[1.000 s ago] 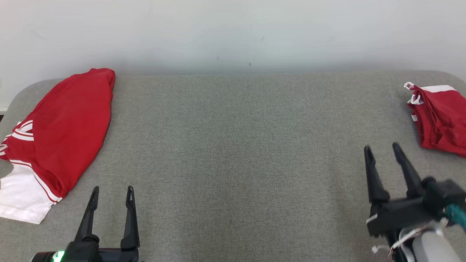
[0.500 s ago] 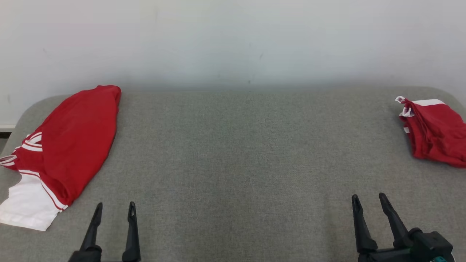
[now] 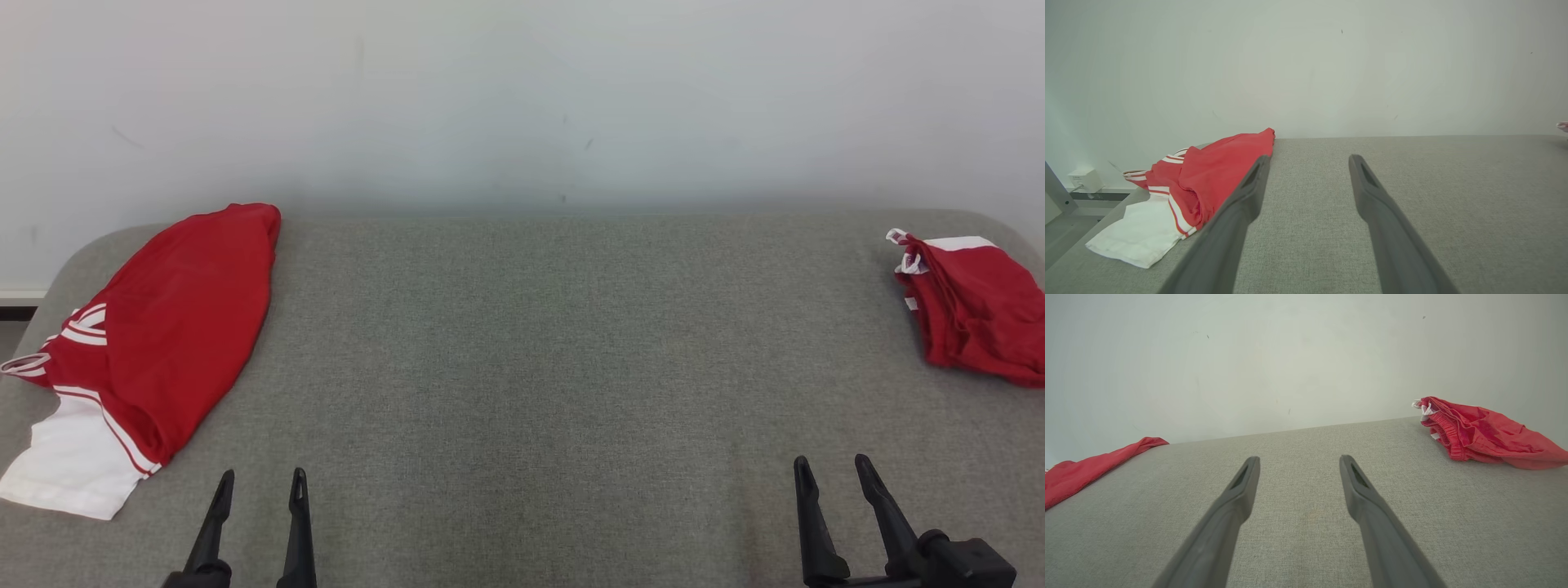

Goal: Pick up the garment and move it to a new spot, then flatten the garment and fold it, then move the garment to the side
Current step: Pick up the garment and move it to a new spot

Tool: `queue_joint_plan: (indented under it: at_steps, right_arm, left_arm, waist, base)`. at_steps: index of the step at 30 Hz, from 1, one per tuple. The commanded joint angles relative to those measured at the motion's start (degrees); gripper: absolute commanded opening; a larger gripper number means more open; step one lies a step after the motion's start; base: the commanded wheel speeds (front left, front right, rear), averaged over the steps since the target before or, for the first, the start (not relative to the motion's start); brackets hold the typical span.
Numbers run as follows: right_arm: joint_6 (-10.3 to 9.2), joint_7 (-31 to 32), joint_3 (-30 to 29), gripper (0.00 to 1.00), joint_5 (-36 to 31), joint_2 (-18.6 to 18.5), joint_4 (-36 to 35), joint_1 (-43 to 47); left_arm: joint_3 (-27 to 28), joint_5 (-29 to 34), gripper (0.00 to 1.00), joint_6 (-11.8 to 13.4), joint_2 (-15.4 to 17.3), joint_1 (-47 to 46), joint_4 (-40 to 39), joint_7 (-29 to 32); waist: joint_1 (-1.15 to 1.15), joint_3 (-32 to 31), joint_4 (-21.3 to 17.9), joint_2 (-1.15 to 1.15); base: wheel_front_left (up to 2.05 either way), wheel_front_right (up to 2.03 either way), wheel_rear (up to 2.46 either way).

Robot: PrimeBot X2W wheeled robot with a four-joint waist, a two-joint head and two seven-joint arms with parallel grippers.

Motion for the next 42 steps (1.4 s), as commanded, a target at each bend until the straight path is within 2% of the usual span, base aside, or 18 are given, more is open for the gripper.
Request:
queue_joint_plan:
  at_steps: [1,7,12,15,32,37,42]
  right_arm:
    - [-0.13,0.02,-0.02,1.00,-0.30,0.23,-0.05,0.16]
    - [-0.14,0.14,0.12,1.00,0.12,0.12,0.09,0.40]
    - [-0.14,0.09,-0.34,1.00,0.37,0.21,0.11,0.59]
    - [-0.14,0.15,-0.70,1.00,0.59,0.20,0.01,0.76]
    - [-0.13,0.08,-0.48,1.00,1.09,1.18,1.30,0.31]
    - [-0.13,0.01,0.23,1.00,1.23,1.34,1.71,0.16]
    - [-0.13,-0.03,1.48,1.00,1.34,1.22,1.81,-1.08]
  left_arm:
    - [0.03,0.56,1.00,-0.37,-0.06,0.68,0.13,-0.19]
    - [0.20,0.68,1.00,-0.49,-0.17,0.56,0.27,-0.19]
    - [0.69,0.44,1.00,-0.36,-0.21,0.02,0.63,-0.19]
    - [0.82,0.63,1.00,-0.51,-0.09,-0.66,1.06,-0.19]
    - [3.02,0.35,1.00,-0.34,1.01,-0.58,3.45,-0.19]
    - [3.98,-0.04,1.00,-0.22,1.40,-0.35,3.52,-0.19]
    - [4.79,-0.06,1.00,0.68,0.98,0.31,2.08,-0.19]
  waist:
    - [0.00,0.01,0.04,0.00]
    - [0.00,0.05,0.52,0.00]
    - [0.00,0.08,2.41,0.00]
    - [0.00,0.15,4.68,0.00]
    - [0.00,0.22,23.10,0.00]
    - [0.00,0.11,26.51,0.00]
    - [0.00,0.83,27.51,0.00]
  base:
    - [0.00,0.00,0.00]
    - [0.00,0.00,0.00]
    - [0.00,0.00,0.00]
    - [0.00,0.00,0.00]
    - [0.00,0.00,0.00]
    - [0.00,0.00,0.00]
    - [0.00,0.00,0.00]
